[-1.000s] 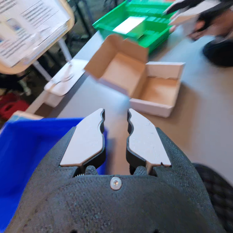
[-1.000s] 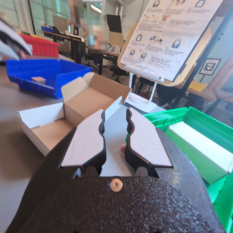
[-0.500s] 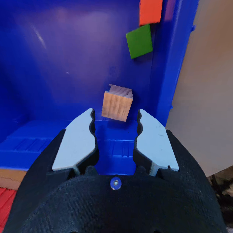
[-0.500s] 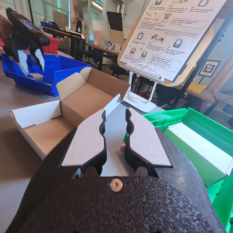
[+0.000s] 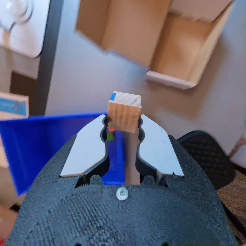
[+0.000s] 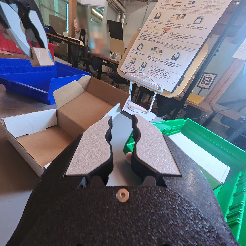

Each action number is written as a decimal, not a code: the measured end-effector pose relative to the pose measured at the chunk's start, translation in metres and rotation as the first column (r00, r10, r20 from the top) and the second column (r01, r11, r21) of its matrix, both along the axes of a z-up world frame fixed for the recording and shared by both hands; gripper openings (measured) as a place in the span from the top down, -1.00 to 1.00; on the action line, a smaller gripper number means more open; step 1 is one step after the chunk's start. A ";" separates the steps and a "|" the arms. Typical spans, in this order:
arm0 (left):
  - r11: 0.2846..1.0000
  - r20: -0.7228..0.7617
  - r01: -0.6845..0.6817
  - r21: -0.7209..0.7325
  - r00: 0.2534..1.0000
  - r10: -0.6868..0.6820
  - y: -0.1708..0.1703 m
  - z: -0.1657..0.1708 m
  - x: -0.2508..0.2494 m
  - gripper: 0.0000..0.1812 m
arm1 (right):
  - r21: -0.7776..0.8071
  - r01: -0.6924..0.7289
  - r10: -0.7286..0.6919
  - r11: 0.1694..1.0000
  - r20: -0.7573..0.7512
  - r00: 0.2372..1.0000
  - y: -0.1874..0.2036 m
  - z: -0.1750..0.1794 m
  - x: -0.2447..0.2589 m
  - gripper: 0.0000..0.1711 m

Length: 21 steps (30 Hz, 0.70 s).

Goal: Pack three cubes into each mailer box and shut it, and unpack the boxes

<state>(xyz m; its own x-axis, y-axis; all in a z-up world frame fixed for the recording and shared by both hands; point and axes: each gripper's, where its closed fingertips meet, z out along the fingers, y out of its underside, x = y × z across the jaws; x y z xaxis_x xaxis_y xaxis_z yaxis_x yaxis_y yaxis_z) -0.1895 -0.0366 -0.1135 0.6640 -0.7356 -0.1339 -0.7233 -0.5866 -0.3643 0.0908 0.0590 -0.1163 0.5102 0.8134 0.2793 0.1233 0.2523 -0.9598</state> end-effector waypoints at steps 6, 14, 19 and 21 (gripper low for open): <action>0.969 0.027 0.213 -0.125 0.977 -0.211 -0.016 -0.051 0.121 0.51 | -0.031 0.065 -0.066 0.997 -0.030 0.997 0.011 0.001 0.015 0.63; 0.954 -0.078 0.221 -0.203 0.967 -0.241 0.000 -0.123 0.148 0.51 | -0.110 0.227 -0.236 0.968 -0.073 0.969 0.039 0.002 0.044 0.36; 0.959 -0.113 0.231 -0.165 0.961 -0.251 0.002 -0.134 0.144 0.51 | -0.162 0.134 -0.142 0.978 -0.043 0.989 0.036 -0.006 0.037 0.34; 0.964 -0.088 0.235 -0.122 0.965 -0.247 0.004 -0.127 0.146 0.47 | -0.188 -0.008 0.010 0.982 0.009 1.000 0.020 -0.014 0.022 0.32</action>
<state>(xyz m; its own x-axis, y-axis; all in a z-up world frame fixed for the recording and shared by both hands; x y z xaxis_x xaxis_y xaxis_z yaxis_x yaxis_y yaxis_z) -0.0434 -0.0330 -0.2404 0.4525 -0.8861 -0.1007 -0.8779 -0.4227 -0.2251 0.1127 0.0787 -0.1301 0.5009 0.8563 0.1261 0.1315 0.0687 -0.9889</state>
